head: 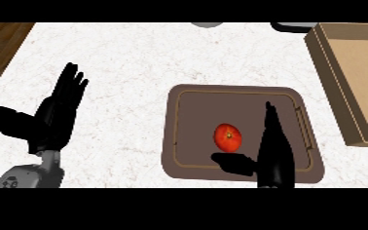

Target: Pick the tomato from the tray and place it in the cardboard box

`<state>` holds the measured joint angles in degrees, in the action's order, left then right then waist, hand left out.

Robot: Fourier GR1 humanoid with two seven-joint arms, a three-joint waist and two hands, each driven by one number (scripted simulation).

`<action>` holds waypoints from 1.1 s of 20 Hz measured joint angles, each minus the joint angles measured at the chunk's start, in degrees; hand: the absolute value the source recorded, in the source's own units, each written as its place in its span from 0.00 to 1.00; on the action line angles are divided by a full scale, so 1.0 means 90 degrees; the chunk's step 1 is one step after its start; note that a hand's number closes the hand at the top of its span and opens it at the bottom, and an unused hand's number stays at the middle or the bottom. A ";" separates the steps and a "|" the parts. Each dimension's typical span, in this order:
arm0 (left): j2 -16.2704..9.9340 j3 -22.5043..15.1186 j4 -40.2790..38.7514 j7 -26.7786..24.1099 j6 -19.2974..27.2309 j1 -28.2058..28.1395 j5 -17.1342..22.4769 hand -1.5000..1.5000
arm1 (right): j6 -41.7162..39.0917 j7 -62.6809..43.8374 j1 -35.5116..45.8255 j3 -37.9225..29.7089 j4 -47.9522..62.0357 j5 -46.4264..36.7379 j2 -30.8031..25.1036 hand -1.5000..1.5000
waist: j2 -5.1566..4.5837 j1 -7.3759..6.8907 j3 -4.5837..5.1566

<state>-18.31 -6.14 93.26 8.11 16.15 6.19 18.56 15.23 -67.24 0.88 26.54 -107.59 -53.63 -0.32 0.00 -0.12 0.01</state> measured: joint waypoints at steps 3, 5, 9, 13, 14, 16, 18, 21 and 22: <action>0.0056 0.0016 0.0014 -0.0038 -0.0049 -0.0048 -0.0035 0.50 | 0.0082 0.0039 0.0039 0.0009 0.0195 0.0056 0.0000 0.00 | 0.0000 -0.0005 0.0000; 0.0126 -0.0002 -0.0068 -0.0039 -0.0020 0.0044 -0.0106 0.50 | 0.0191 0.0047 0.0091 0.0114 0.0378 0.0082 -0.0002 0.00 | -0.0003 -0.0001 0.0000; 0.0156 0.0038 -0.0071 0.0007 -0.0072 0.0059 -0.0136 0.50 | 0.0296 0.0015 0.0156 0.0159 0.0497 0.0183 -0.0004 0.00 | 0.0000 -0.0005 0.0000; 0.0159 0.0098 0.0029 0.0032 -0.0125 -0.0039 -0.0163 0.50 | 0.0435 0.0117 0.0231 0.0030 0.0779 0.0317 -0.0002 0.00 | 0.0001 -0.0013 0.0000; 0.0156 0.0109 0.0054 0.0091 -0.0118 0.0007 -0.0184 0.50 | 0.0488 0.0131 0.0213 0.0103 0.0842 0.0311 -0.0002 0.00 | 0.0001 -0.0010 0.0000; 0.0151 0.0138 0.0096 0.0128 -0.0169 -0.0022 -0.0183 0.50 | 0.0490 0.0074 0.0367 0.0084 0.0898 0.0352 -0.0003 0.00 | 0.0001 -0.0014 -0.0001; 0.0203 0.0129 0.0114 0.0132 -0.0160 -0.0055 -0.0238 0.50 | 0.0545 0.0084 0.0338 0.0154 0.0941 0.0336 -0.0003 0.00 | 0.0004 -0.0009 0.0000; 0.0272 0.0120 0.0143 0.0077 -0.0168 -0.0139 -0.0335 0.50 | 0.0659 0.0176 0.0353 0.0119 0.1129 0.0322 -0.0001 0.00 | 0.0003 -0.0008 0.0000; 0.0315 0.0118 0.0142 0.0127 -0.0125 -0.0065 -0.0367 0.50 | 0.0689 0.0196 0.0342 0.0111 0.1120 0.0330 -0.0001 1.00 | 0.0003 -0.0001 -0.0001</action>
<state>-15.47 -5.08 94.53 9.25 15.02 5.60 15.26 21.43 -65.48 3.96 27.54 -97.50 -50.66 -0.32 0.02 -0.13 0.01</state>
